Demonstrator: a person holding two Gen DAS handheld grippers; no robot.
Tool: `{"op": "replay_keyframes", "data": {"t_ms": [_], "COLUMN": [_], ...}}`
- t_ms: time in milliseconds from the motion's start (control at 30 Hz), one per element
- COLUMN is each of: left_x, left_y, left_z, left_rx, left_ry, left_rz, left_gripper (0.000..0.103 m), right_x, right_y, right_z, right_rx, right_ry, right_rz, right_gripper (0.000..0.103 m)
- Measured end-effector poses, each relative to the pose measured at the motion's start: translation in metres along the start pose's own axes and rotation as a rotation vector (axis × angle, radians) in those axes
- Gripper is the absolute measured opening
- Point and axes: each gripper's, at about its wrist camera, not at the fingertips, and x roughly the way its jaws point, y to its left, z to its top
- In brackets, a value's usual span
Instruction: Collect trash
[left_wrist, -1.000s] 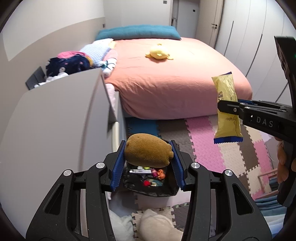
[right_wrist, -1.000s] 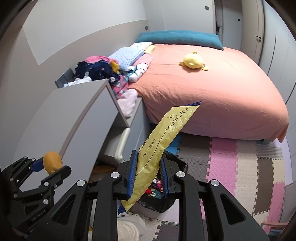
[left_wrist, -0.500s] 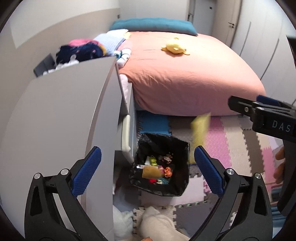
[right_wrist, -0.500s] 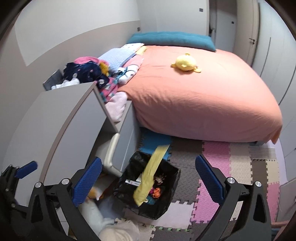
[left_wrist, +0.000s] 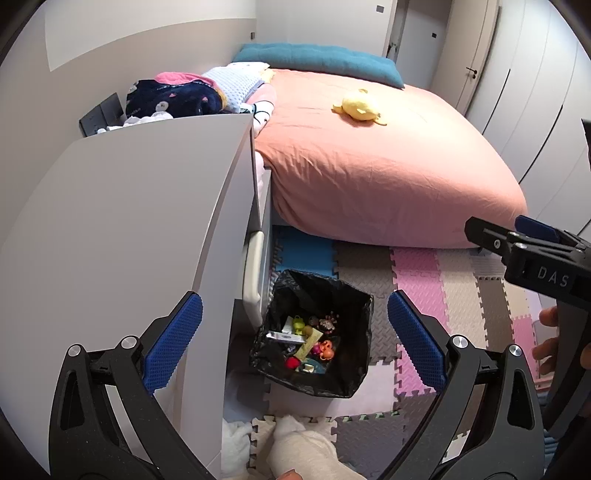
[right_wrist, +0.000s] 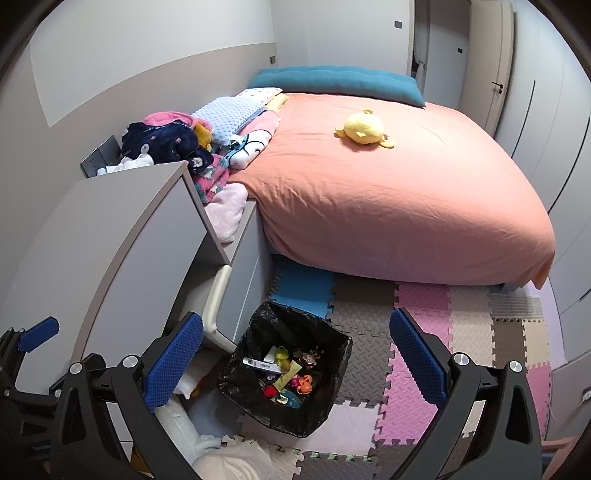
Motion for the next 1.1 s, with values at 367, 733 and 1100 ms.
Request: {"op": "replay_keyframes", "data": {"t_ms": [367, 733, 1100], "left_x": [-0.0055, -0.0068, -0.0075], "left_y": [0.0011, -0.0002, 0.0009], "left_z": [0.0007, -0.0012, -0.0025], "left_rx": [0.006, 0.018, 0.029], "left_ry": [-0.018, -0.020, -0.023], "left_rz": [0.002, 0.012, 0.021], "left_gripper": [0.097, 0.097, 0.097], "right_x": [-0.0028, -0.0057, -0.0062], "right_y": [0.0068, 0.0073, 0.0066], "right_z": [-0.0033, -0.0043, -0.0042], "right_rx": [-0.006, -0.006, -0.004], "right_ry": [-0.001, -0.007, -0.007], "right_rz": [0.010, 0.013, 0.014], "right_gripper": [0.101, 0.101, 0.101]}}
